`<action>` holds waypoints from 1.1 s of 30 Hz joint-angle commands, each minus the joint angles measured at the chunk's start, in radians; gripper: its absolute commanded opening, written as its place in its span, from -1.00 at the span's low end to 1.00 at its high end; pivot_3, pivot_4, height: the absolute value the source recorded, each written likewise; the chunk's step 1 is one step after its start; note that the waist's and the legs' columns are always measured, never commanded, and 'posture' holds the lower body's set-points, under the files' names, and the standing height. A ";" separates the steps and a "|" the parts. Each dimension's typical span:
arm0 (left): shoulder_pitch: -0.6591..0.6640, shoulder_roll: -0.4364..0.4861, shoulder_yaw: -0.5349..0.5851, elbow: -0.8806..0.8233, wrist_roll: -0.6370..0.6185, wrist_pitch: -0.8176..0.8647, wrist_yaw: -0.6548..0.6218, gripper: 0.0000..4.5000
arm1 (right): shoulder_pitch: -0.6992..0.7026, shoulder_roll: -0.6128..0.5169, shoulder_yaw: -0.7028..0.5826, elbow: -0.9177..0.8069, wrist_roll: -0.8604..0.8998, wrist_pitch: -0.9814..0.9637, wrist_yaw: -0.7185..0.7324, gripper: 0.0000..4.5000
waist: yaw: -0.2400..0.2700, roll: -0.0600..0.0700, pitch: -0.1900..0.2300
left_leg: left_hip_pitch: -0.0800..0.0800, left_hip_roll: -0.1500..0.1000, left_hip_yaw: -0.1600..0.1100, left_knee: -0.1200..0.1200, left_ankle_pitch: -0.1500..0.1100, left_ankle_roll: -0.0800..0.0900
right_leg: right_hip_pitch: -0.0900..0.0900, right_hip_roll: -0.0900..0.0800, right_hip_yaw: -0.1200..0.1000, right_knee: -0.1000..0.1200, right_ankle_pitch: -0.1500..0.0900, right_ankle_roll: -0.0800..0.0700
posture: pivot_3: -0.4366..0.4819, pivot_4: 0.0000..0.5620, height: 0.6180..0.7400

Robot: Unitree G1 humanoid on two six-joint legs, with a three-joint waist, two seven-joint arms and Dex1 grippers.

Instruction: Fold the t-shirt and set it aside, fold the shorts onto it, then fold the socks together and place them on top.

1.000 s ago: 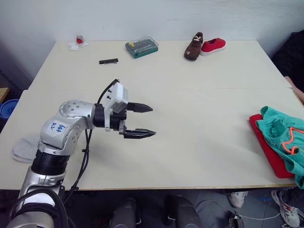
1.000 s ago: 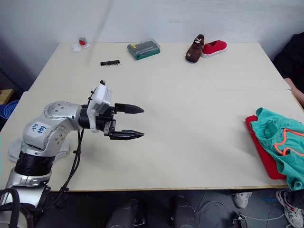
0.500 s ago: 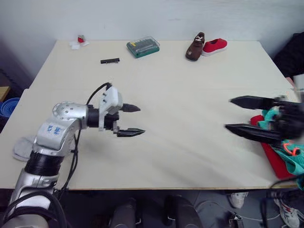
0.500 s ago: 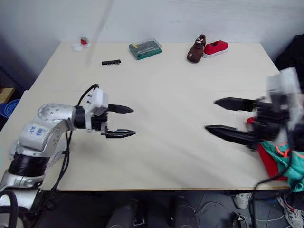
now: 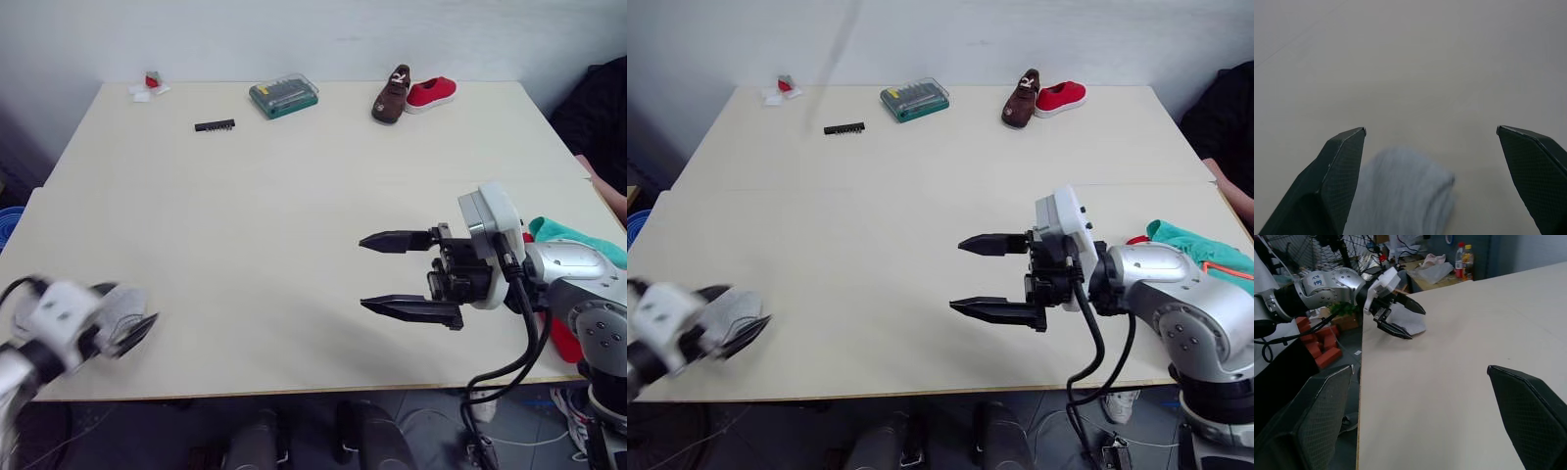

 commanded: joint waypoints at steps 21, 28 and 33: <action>-0.036 0.122 -0.174 0.027 0.238 0.107 0.156 1.00 | -0.014 0.063 0.037 0.011 -0.052 -0.030 -0.035 0.99 | -0.004 0.000 0.000 | -0.001 0.000 0.001 -0.002 -0.004 0.000 | -0.001 0.000 -0.001 -0.004 0.002 -0.002 | -0.05 -0.47 1.00; -0.111 0.165 -0.263 0.145 0.260 0.104 0.164 0.92 | -0.014 0.046 0.017 -0.004 -0.036 -0.018 -0.073 1.00 | -0.002 0.007 -0.003 | 0.000 0.000 0.001 -0.002 -0.003 -0.003 | -0.001 0.000 -0.001 -0.003 0.002 -0.002 | -0.05 -0.47 1.00; -0.157 0.164 -0.301 0.197 0.233 0.164 0.153 0.36 | 0.000 0.029 0.021 -0.031 -0.047 -0.023 -0.078 1.00 | 0.001 0.018 -0.010 | 0.002 0.001 0.001 -0.003 -0.005 0.000 | 0.000 0.000 -0.001 -0.001 0.002 -0.002 | -0.05 -0.47 1.00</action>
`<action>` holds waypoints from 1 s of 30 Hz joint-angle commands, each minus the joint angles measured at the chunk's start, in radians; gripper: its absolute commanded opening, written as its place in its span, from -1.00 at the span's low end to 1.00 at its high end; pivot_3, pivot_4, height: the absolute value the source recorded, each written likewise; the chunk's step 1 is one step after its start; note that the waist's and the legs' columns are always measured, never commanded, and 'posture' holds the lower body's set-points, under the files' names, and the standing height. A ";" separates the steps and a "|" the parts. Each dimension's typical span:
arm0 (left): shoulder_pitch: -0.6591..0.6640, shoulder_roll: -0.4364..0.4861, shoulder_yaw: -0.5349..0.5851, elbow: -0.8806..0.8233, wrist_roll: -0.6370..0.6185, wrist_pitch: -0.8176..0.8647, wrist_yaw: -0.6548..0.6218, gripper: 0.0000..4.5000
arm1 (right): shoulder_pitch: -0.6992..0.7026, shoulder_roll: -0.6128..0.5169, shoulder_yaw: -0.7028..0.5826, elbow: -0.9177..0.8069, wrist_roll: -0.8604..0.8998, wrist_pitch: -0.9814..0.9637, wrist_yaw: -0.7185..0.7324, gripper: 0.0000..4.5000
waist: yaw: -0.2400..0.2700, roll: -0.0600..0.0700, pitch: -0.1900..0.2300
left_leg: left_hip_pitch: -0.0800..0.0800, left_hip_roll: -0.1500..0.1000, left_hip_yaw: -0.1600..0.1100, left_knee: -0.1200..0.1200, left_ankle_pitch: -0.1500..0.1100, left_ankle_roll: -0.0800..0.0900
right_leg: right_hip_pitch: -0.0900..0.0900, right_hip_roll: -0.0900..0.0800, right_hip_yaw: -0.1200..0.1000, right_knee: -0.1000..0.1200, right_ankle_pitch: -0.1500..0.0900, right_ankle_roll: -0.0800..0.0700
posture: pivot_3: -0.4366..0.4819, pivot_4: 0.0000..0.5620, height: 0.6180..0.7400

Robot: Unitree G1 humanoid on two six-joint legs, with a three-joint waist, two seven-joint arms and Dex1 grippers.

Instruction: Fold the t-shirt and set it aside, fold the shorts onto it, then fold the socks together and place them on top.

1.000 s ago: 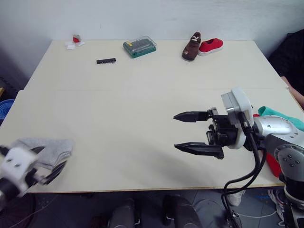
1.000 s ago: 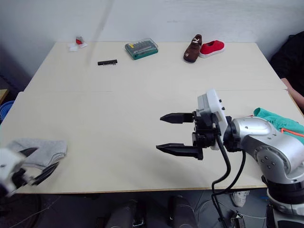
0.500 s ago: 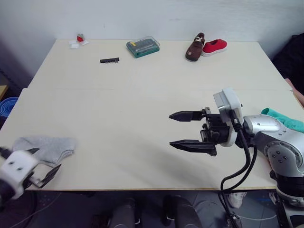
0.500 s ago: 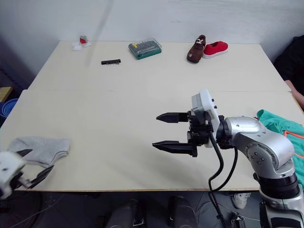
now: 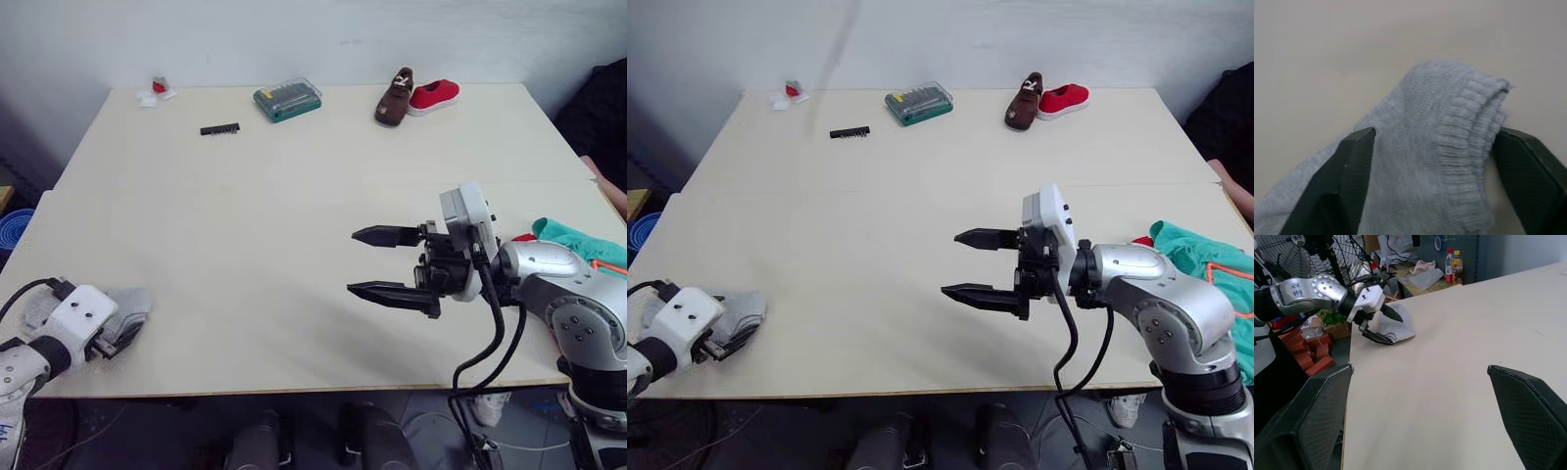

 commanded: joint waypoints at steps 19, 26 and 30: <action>-0.533 -0.102 -0.333 -0.207 -0.359 0.708 -0.019 -0.99 | 0.112 -0.110 -0.041 -0.092 -0.069 -0.051 0.009 1.00 | 0.037 -0.006 -0.001 | 0.001 -0.002 0.000 -0.001 0.005 -0.005 | 0.002 0.000 0.000 0.001 0.000 0.001 | -0.05 -0.47 1.00; -0.911 -0.331 -0.567 -0.006 -0.341 0.829 0.095 -0.99 | 0.220 -0.151 -0.033 -0.093 -0.225 -0.150 0.023 1.00 | 0.041 -0.008 0.000 | -0.002 -0.001 0.002 0.002 0.009 0.002 | 0.001 0.003 0.001 0.000 0.001 0.002 | -0.05 -0.47 1.00; -1.029 -0.437 -0.671 0.110 -0.325 0.810 0.097 -0.99 | 0.261 -0.145 -0.016 -0.079 -0.311 -0.197 0.001 1.00 | 0.048 -0.010 0.001 | -0.003 -0.001 0.002 0.005 0.010 0.003 | 0.001 0.004 0.000 0.001 0.001 0.002 | -0.05 -0.47 1.00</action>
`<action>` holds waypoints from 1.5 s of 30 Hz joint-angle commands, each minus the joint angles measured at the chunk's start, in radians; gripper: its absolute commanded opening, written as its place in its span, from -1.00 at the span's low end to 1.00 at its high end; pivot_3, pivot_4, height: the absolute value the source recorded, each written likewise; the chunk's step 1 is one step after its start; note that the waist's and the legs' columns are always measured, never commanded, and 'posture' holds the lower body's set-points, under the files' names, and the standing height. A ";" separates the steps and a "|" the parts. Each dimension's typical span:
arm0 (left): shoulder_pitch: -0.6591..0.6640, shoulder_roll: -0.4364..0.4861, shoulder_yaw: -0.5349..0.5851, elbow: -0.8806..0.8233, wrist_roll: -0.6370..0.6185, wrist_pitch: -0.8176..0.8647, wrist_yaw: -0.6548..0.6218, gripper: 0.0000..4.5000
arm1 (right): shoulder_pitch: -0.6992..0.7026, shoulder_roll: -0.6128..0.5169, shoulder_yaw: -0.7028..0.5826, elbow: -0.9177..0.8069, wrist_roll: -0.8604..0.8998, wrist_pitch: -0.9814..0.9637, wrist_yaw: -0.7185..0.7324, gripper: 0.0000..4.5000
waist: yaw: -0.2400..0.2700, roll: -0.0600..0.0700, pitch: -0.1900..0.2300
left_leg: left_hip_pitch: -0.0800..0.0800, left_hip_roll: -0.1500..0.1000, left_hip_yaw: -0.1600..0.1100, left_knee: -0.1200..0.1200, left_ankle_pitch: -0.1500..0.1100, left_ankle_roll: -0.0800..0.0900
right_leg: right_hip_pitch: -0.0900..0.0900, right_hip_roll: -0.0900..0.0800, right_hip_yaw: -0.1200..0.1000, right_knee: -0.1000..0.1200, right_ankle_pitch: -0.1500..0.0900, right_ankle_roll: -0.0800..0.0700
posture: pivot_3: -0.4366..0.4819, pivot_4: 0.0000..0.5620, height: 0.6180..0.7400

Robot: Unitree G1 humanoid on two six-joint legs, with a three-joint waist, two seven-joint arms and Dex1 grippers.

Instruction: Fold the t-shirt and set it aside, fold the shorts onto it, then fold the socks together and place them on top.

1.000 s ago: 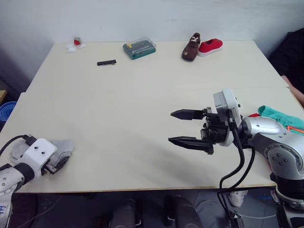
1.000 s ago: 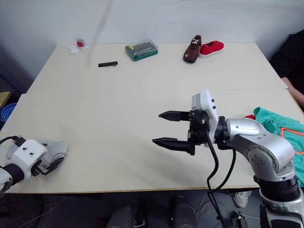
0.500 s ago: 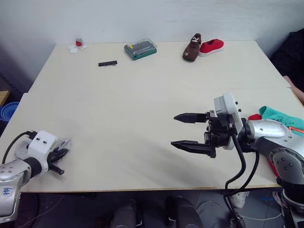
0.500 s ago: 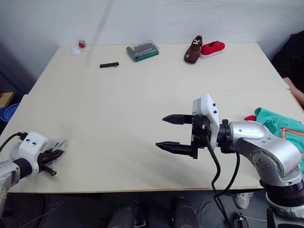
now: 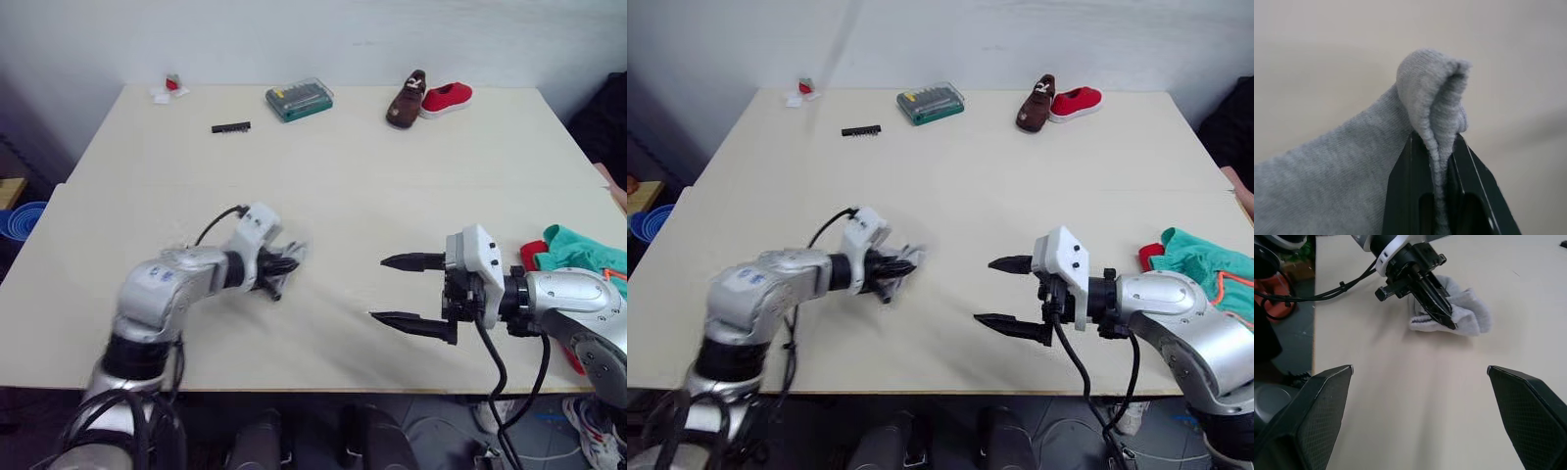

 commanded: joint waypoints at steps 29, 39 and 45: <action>-0.102 -0.016 0.193 0.014 -0.323 -0.050 -0.267 0.99 | 0.204 -0.012 -0.210 -0.060 -0.054 -0.027 -0.070 1.00 | -0.004 -0.001 0.001 | 0.000 0.000 -0.001 0.001 0.001 0.000 | 0.001 -0.001 0.000 0.000 0.001 0.001 | -0.05 -0.47 1.00; -0.029 0.359 -0.047 0.264 0.081 -0.808 -0.597 0.99 | 0.160 0.017 -0.029 -0.090 -0.181 -0.065 -0.152 1.00 | -0.001 -0.001 0.000 | 0.001 0.000 0.000 0.000 0.002 -0.002 | 0.000 -0.001 0.001 0.000 0.000 0.000 | -0.05 -0.47 1.00; -0.032 0.328 -0.065 0.400 0.156 -1.013 -0.646 0.81 | 0.085 0.098 0.089 -0.083 -0.227 -0.043 -0.204 0.82 | -0.003 -0.001 0.000 | -0.001 0.000 0.000 0.000 0.000 0.000 | -0.001 -0.002 0.000 -0.001 0.000 0.000 | -0.05 -0.47 1.00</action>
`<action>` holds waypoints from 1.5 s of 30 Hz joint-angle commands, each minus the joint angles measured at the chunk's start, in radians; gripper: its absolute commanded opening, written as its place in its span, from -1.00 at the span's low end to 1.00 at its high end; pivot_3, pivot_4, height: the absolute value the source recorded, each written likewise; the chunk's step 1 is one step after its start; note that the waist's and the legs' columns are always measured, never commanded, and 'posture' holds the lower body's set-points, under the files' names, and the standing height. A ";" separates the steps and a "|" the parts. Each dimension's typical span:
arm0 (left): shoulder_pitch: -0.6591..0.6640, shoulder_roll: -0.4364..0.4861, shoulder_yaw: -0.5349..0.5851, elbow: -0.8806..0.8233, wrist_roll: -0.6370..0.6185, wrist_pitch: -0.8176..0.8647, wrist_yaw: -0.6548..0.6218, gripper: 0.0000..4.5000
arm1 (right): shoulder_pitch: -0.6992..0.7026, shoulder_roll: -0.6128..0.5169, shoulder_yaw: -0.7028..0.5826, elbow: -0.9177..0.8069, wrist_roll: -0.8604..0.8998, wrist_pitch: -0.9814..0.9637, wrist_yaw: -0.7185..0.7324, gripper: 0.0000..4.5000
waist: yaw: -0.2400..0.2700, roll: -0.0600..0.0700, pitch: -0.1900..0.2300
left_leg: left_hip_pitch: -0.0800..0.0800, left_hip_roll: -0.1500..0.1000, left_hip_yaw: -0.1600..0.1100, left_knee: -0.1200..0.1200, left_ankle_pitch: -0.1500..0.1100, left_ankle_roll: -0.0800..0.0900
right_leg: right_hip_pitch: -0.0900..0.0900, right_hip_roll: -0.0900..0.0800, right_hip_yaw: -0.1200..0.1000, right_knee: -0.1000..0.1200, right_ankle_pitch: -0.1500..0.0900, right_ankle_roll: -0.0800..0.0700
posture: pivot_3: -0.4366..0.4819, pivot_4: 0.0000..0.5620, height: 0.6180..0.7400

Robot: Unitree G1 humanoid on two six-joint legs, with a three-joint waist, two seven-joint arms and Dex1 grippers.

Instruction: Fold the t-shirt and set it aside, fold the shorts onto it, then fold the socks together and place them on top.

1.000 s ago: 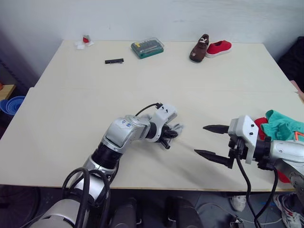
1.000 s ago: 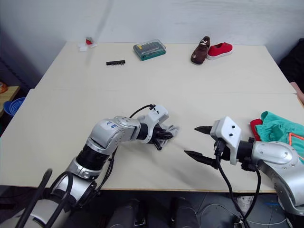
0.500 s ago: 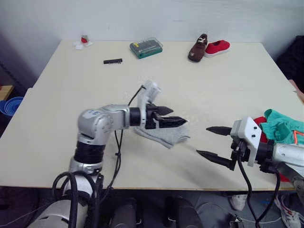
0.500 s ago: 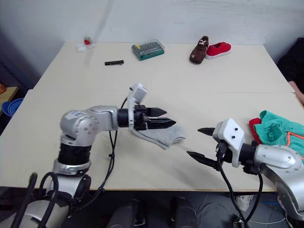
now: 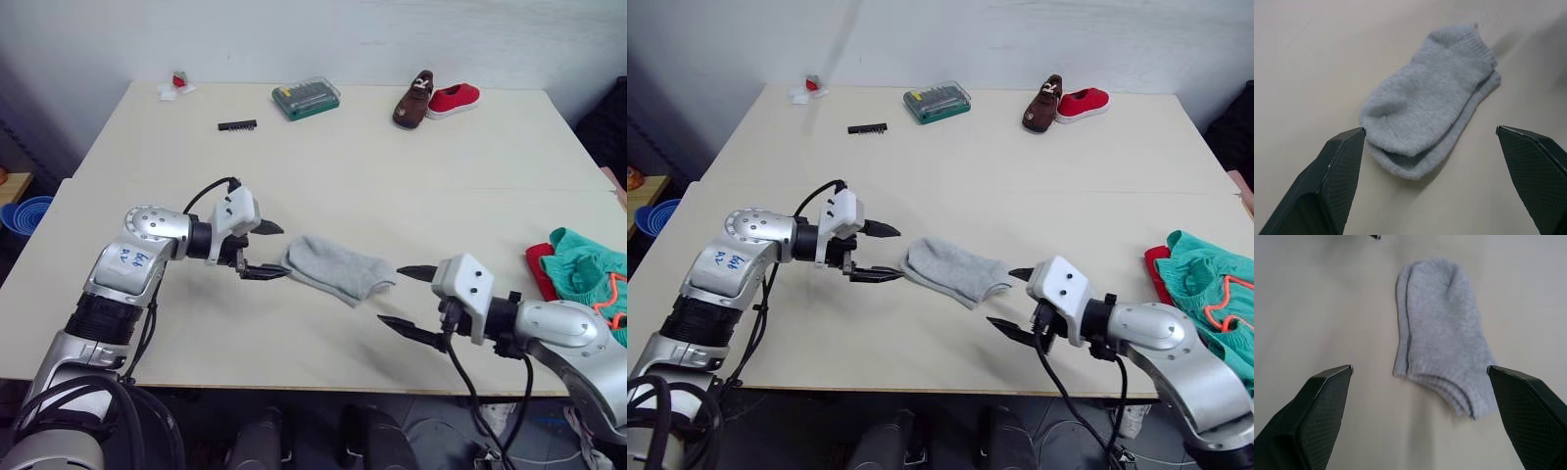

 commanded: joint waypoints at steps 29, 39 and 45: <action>-0.124 -0.267 -0.133 0.364 0.322 -0.233 0.115 -0.99 | -0.431 0.339 0.386 0.557 -0.349 -0.049 -0.049 -1.00 | -0.038 0.000 0.000 | -0.001 0.001 0.002 0.003 0.001 0.001 | -0.001 0.002 -0.001 0.010 0.000 0.001 | -0.05 -0.47 1.00; -0.070 -0.191 -0.059 0.341 0.297 -0.206 0.118 -0.99 | -0.255 0.157 0.256 0.395 -0.337 -0.032 0.012 -1.00 | -0.042 -0.001 -0.002 | 0.003 0.001 0.001 0.004 0.000 0.002 | 0.001 0.000 0.000 0.007 0.000 0.001 | -0.05 -0.47 1.00; -0.037 -0.221 0.035 0.248 0.170 -0.133 0.097 -0.99 | -0.296 0.259 0.029 0.303 -0.105 0.110 -0.016 -1.00 | -0.050 -0.001 -0.001 | 0.002 0.001 0.001 0.004 0.001 0.001 | 0.000 0.000 0.000 0.009 0.000 0.001 | -0.05 -0.47 1.00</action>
